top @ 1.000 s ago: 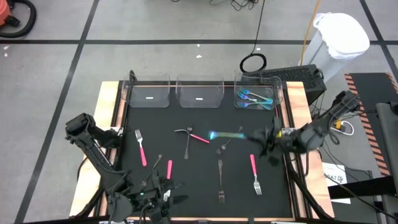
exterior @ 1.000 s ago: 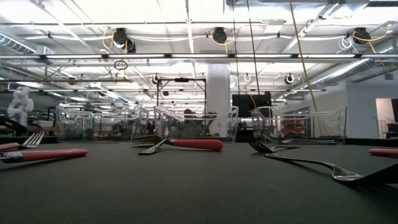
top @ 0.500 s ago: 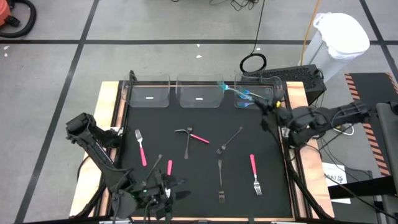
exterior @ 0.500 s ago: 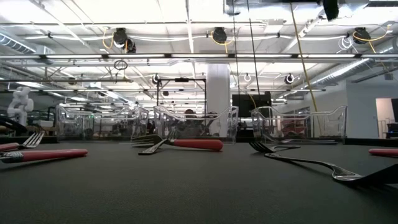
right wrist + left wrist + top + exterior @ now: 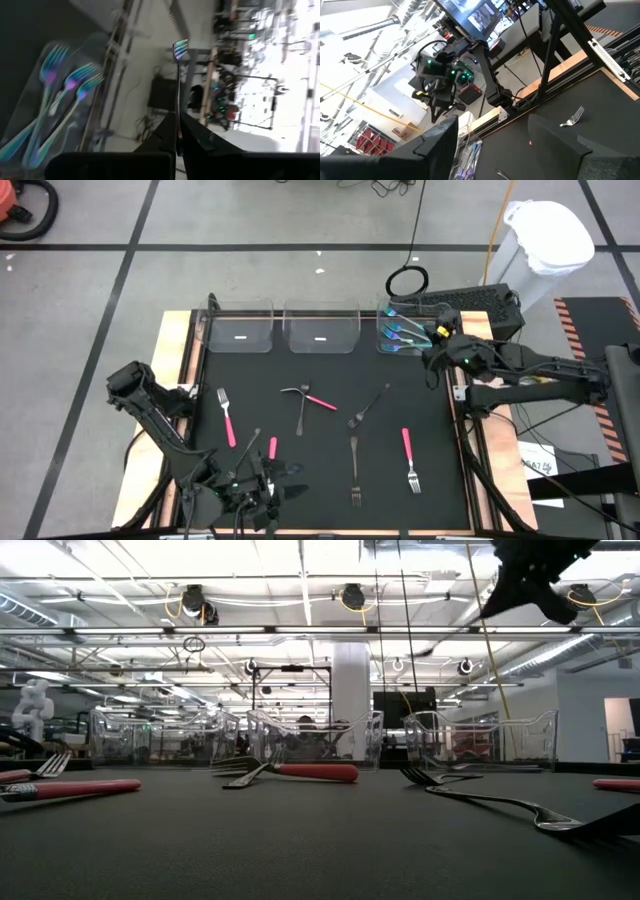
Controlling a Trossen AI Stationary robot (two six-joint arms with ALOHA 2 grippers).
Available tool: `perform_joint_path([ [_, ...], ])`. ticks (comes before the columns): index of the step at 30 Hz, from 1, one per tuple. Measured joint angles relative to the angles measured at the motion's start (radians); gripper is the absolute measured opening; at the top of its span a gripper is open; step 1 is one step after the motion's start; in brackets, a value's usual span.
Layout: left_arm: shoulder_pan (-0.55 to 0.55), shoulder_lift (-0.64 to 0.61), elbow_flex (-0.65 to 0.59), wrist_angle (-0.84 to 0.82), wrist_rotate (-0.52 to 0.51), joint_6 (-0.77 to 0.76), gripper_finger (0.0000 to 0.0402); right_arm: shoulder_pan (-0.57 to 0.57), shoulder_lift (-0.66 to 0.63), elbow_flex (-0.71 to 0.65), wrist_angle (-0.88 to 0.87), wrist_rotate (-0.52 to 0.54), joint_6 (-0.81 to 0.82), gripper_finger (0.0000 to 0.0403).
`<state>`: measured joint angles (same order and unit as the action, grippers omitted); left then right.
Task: Sort silverware by color (type)
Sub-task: Put the blue fork into the right transparent bin
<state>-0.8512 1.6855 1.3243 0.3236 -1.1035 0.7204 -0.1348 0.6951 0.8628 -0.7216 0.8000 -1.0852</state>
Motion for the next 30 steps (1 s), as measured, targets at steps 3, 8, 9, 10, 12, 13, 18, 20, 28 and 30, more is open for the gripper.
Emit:
perform_joint_path([
  [3, 0.01, 0.0, 0.0, 0.0, 0.018, -0.001, 0.0241, -0.087, 0.022, 0.0, -0.017, -0.058, -0.013, 0.0004],
  [8, 0.027, 0.0, 0.0, 0.0, 0.058, -0.006, 0.0241, -0.226, 0.083, 0.0, 0.002, -0.172, -0.057, 0.0004],
  [9, 0.028, 0.0, 0.0, -0.001, 0.058, -0.007, 0.0241, -0.251, 0.097, 0.0, 0.002, -0.191, -0.058, 0.0004],
  [10, 0.029, 0.0, 0.0, -0.004, 0.059, -0.008, 0.0241, -0.274, 0.111, 0.0, 0.003, -0.207, -0.06, 0.0004],
  [12, 0.031, 0.0, 0.0, -0.012, 0.059, -0.009, 0.0241, -0.319, 0.135, 0.0, 0.0, -0.233, -0.062, 0.0004],
  [13, 0.031, 0.0, 0.0, -0.022, 0.059, -0.017, 0.0241, -0.338, 0.145, 0.0, -0.003, -0.242, -0.064, 0.0004],
  [18, 0.031, 0.001, 0.0, -0.047, 0.06, -0.034, 0.0241, -0.433, 0.168, 0.0, -0.014, -0.341, -0.078, 0.0004],
  [20, 0.031, 0.001, 0.0, -0.047, 0.06, -0.034, 0.0241, -0.464, 0.169, 0.0, -0.012, -0.38, -0.087, 0.0004],
  [28, 0.031, 0.001, 0.0, -0.048, 0.059, -0.035, 0.0241, -0.561, 0.179, 0.0, -0.014, -0.488, -0.117, 0.0004],
  [30, 0.031, 0.001, 0.0, -0.048, 0.06, -0.035, 0.0241, -0.58, 0.19, 0.0, -0.019, -0.516, -0.115, 0.0004],
])
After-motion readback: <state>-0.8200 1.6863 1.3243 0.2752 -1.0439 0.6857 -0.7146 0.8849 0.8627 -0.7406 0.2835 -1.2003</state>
